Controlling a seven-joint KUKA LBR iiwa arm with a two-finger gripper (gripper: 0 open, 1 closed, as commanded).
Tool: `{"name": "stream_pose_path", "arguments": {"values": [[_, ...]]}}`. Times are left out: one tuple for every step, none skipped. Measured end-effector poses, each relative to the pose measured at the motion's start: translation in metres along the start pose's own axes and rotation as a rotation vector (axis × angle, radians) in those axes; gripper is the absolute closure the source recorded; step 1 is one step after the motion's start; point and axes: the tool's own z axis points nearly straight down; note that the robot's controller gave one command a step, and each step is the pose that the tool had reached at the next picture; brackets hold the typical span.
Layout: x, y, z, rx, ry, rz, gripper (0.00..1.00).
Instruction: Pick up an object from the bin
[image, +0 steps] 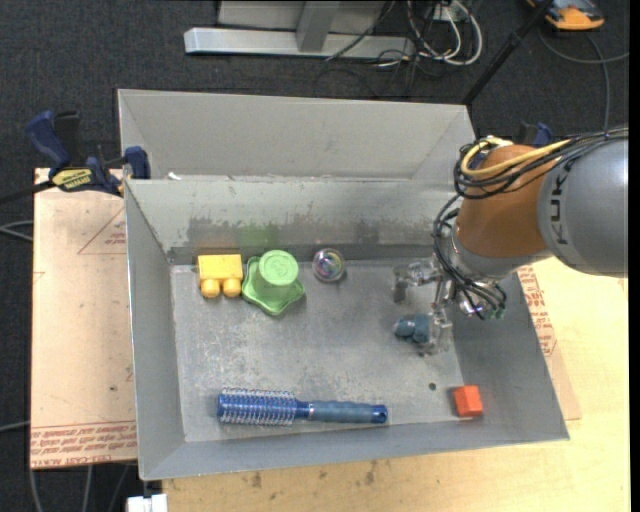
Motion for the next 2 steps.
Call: {"name": "stream_pose_path", "arguments": {"values": [[0.0, -0.001, -0.001, 0.001, 0.0, 0.0, 1.0], [0.01, 0.043, -0.159, 0.003, -0.007, -0.024, 1.0]]}}
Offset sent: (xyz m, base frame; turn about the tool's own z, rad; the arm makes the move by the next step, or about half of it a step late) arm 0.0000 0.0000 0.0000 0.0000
